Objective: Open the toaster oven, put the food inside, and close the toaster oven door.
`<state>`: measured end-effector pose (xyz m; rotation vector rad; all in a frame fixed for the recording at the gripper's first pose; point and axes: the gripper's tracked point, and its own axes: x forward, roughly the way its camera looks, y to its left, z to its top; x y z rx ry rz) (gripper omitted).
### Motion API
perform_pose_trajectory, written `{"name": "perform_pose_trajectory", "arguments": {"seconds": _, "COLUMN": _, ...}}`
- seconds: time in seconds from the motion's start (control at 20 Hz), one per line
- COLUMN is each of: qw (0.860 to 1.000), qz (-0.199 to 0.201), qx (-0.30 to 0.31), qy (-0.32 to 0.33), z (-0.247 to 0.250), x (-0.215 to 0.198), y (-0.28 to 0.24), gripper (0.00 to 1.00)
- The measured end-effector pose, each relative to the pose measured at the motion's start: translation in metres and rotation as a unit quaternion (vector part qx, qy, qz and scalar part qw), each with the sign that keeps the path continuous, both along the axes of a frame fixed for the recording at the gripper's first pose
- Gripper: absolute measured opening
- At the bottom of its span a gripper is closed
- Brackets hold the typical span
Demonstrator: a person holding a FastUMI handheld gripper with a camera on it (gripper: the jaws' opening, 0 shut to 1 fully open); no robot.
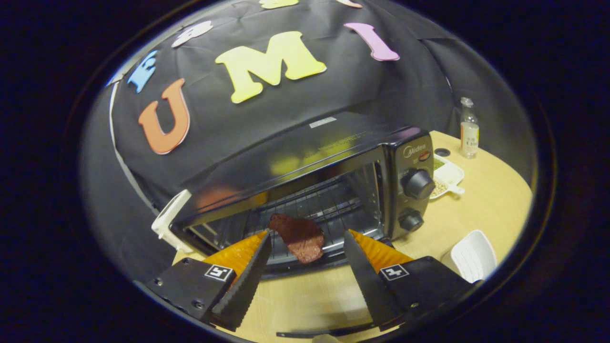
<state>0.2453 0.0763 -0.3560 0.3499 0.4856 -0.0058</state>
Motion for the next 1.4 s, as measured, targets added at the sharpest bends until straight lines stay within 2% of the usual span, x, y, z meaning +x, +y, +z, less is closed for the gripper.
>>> {"name": "perform_pose_trajectory", "arguments": {"seconds": 0.15, "qw": 0.999, "qz": 0.023, "qx": -0.025, "qy": 0.009, "z": 0.016, "x": -0.041, "y": -0.014, "gripper": 0.97}}
{"name": "perform_pose_trajectory", "arguments": {"seconds": 0.35, "qw": 0.995, "qz": 0.045, "qx": -0.088, "qy": 0.021, "z": 0.019, "x": -0.093, "y": -0.033, "gripper": 0.97}}
{"name": "perform_pose_trajectory", "arguments": {"seconds": 0.5, "qw": 0.991, "qz": 0.059, "qx": -0.11, "qy": 0.04, "z": 0.006, "x": -0.131, "y": -0.035, "gripper": 0.97}}
{"name": "perform_pose_trajectory", "arguments": {"seconds": 0.65, "qw": 0.991, "qz": 0.08, "qx": -0.092, "qy": 0.056, "z": -0.006, "x": -0.161, "y": -0.017, "gripper": 0.97}}
{"name": "perform_pose_trajectory", "arguments": {"seconds": 0.8, "qw": 0.984, "qz": 0.105, "qx": -0.125, "qy": 0.076, "z": -0.03, "x": -0.184, "y": -0.005, "gripper": 0.98}}
{"name": "perform_pose_trajectory", "arguments": {"seconds": 1.15, "qw": 0.968, "qz": 0.137, "qx": -0.165, "qy": 0.131, "z": -0.093, "x": -0.199, "y": 0.026, "gripper": 0.98}}
{"name": "perform_pose_trajectory", "arguments": {"seconds": 1.4, "qw": 0.968, "qz": 0.132, "qx": -0.151, "qy": 0.149, "z": -0.117, "x": -0.179, "y": 0.04, "gripper": 0.98}}
